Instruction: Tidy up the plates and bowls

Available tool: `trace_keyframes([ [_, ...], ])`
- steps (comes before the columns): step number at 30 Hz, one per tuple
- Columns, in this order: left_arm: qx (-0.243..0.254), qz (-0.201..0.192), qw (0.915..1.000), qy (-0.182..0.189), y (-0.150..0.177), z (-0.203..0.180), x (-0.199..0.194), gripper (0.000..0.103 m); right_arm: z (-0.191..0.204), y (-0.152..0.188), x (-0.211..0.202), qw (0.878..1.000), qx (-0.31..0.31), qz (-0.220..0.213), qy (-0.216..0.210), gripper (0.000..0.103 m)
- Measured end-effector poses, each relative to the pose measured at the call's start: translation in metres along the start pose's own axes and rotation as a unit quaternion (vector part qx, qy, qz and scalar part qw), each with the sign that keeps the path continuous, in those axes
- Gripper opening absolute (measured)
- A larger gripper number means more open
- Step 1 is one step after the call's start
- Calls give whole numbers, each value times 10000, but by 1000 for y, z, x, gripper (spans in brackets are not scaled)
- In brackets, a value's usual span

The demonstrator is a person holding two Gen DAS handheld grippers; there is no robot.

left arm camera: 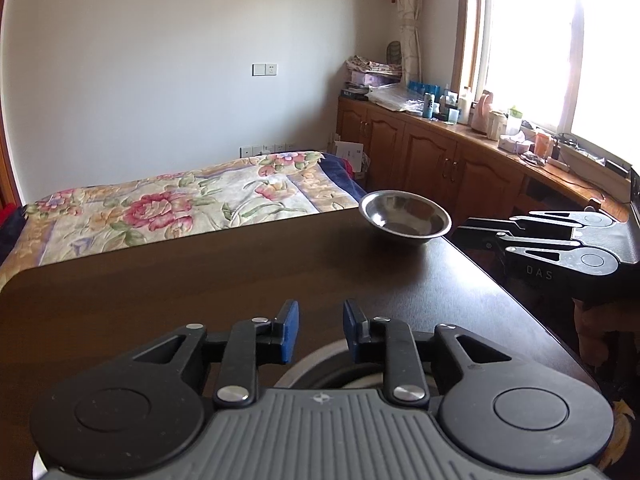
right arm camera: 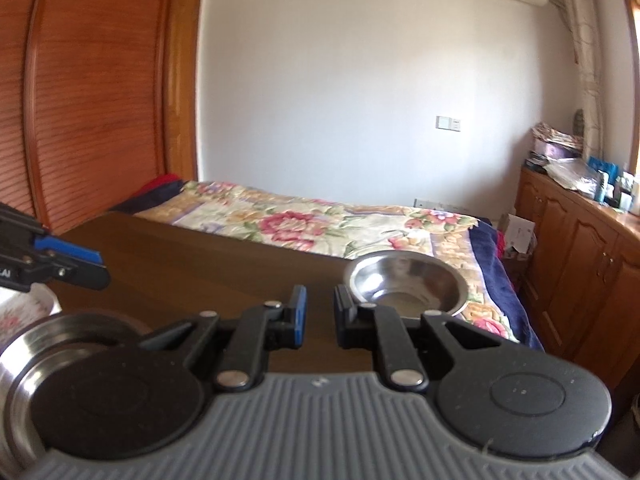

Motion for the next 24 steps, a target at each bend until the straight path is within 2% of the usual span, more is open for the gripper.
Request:
trace_keyframes([
  [8, 61, 82, 9999, -3, -13, -8, 22, 28, -30, 11, 18, 9993, 261, -12, 285, 18],
  [9, 56, 93, 9999, -1, -15, -8, 25, 30, -34, 12, 19, 9991, 295, -8, 308, 21],
  [11, 51, 121, 9999, -15, -16, -9, 30, 33, -42, 14, 22, 9987, 352, -24, 377, 39],
  [15, 143, 127, 9998, -92, -25, -11, 41, 43, -57, 14, 30, 9979, 420, -41, 500, 40],
  [18, 140, 72, 9999, -72, -34, -14, 47, 49, -66, 14, 36, 9973, 422, -28, 599, 45],
  [24, 140, 33, 9999, 28, -48, -21, 60, 54, -85, 19, 55, 9958, 480, 151, 770, 45],
])
Point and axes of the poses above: each gripper's, at about its wrist camera, not at the fingertips, and x roughly the way its jaws point, z to its left, y to its underside, the point moved 8 cm from there along x, roughly the way its jaws point, and after that the axes turned 10 degrees about -x, right-handed, at the moved point
